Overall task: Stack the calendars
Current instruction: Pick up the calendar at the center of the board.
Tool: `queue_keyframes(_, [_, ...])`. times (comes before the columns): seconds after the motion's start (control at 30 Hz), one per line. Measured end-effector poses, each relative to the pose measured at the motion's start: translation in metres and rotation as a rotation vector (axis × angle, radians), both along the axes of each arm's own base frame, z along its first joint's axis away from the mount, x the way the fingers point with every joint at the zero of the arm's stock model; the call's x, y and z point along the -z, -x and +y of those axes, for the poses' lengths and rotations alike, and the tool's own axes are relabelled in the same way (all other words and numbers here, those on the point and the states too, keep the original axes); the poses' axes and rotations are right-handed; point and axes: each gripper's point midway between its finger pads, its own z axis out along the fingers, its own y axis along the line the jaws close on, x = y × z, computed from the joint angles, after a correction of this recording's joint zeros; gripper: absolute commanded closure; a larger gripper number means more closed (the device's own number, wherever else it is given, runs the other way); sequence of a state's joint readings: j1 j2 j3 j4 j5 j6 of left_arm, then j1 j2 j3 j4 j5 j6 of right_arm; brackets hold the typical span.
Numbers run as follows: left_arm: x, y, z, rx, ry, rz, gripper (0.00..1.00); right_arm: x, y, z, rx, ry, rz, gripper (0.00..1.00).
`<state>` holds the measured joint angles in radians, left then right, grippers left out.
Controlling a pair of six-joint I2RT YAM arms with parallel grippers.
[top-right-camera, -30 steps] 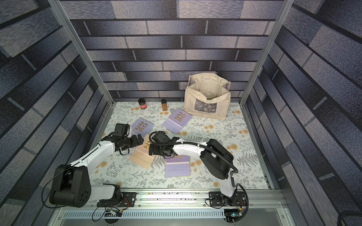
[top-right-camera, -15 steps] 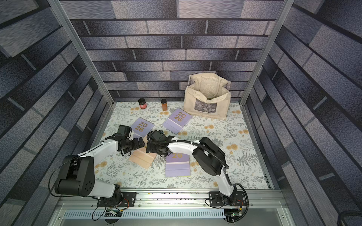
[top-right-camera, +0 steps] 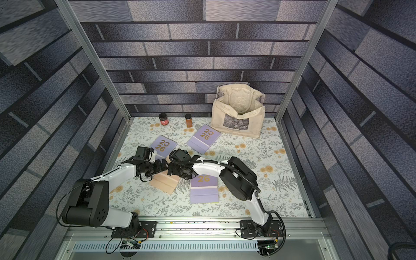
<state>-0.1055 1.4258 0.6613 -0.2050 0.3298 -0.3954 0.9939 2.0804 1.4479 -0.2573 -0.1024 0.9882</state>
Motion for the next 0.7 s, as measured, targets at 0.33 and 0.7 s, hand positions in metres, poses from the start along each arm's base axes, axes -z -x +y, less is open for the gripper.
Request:
queue_keyframes(0.33, [-0.002, 0.007, -0.005, 0.001, 0.039, -0.059, 0.05, 0.0, -0.007, -0.006, 0.023, -0.027, 0.014, 0.1])
queue_keyframes(0.7, [-0.009, 0.038, -0.026, 0.054, -0.003, -0.042, 0.01, 0.0, -0.026, -0.021, 0.032, -0.021, -0.005, 0.11])
